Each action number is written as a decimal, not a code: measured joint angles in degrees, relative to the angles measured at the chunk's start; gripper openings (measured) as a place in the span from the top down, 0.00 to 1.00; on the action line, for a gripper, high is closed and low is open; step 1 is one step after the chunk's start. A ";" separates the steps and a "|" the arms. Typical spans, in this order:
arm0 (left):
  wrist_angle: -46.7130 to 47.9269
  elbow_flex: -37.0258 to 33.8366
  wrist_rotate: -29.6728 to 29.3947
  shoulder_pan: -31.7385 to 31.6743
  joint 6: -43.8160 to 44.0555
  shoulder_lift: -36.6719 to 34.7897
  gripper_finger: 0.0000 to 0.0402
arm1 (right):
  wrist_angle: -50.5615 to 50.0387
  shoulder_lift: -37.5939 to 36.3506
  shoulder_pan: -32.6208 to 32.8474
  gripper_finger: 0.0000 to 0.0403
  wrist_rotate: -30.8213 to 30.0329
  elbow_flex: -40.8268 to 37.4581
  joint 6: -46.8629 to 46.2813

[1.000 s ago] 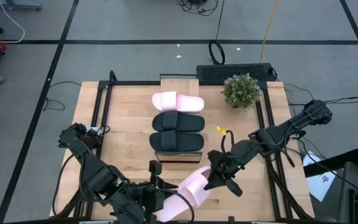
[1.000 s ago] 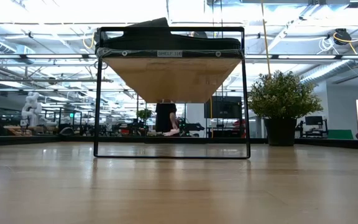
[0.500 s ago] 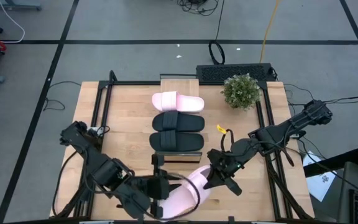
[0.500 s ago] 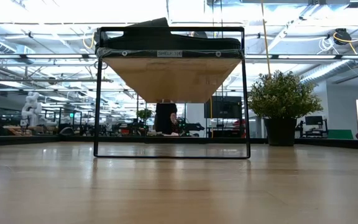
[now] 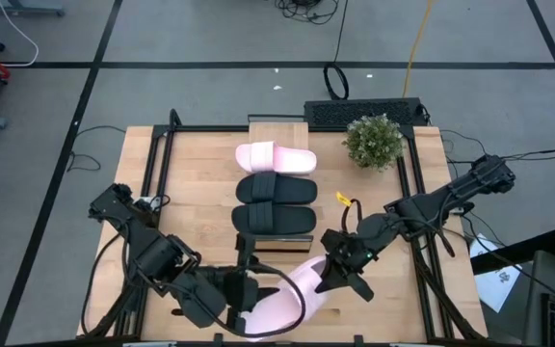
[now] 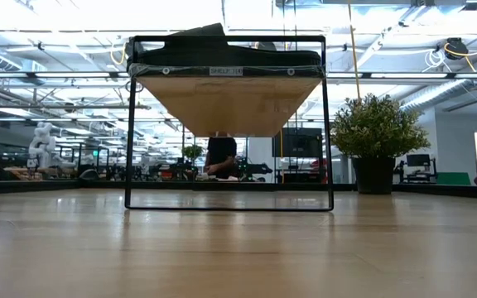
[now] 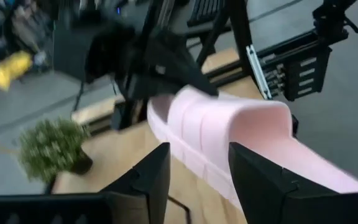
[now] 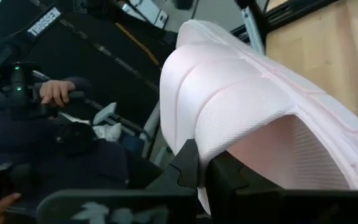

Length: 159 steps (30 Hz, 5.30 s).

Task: Pick and place slides into the shelf
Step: Put the pink slide on the shelf

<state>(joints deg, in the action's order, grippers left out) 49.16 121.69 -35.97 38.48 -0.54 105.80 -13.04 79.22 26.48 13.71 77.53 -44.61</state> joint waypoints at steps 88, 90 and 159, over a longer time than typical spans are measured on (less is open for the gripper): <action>7.80 0.02 -11.32 4.43 6.64 1.95 1.00 | 28.78 6.20 -12.40 0.87 17.75 -0.14 -20.25; 9.17 -0.14 -11.36 5.60 8.66 1.95 1.00 | 30.57 5.63 -12.53 0.87 17.75 -0.01 -19.43; 9.95 0.50 -51.15 -29.27 -0.15 -7.53 1.00 | 32.86 -8.08 -25.48 1.00 -22.63 -0.06 37.10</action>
<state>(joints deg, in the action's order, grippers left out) 59.11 122.19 -87.11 9.21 -0.70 98.27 19.82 71.14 0.99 -8.92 77.47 -7.51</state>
